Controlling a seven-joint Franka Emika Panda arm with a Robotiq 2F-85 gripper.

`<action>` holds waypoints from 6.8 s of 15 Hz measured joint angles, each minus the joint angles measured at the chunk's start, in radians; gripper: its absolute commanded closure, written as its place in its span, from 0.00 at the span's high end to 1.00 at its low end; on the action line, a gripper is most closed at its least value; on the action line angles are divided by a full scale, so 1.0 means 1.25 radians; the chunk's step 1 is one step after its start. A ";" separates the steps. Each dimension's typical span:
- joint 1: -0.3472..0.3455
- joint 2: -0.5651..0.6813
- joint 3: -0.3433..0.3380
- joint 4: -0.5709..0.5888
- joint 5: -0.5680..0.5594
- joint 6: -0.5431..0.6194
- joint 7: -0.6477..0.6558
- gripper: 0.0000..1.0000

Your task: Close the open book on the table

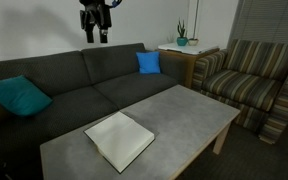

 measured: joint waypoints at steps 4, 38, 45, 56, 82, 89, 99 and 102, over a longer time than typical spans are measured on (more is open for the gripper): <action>0.003 0.090 -0.014 0.002 -0.013 0.204 -0.007 1.00; 0.073 0.757 0.023 0.665 0.037 0.116 -0.198 1.00; 0.104 0.883 0.033 0.739 0.060 0.117 -0.172 1.00; 0.101 0.877 0.032 0.740 0.060 0.117 -0.172 1.00; 0.106 0.963 0.032 0.856 0.060 0.114 -0.183 1.00; 0.111 0.984 0.032 0.888 0.060 0.113 -0.209 1.00; 0.125 0.985 0.085 0.859 0.081 0.058 -0.296 1.00; 0.132 0.985 0.088 0.850 0.099 0.054 -0.294 1.00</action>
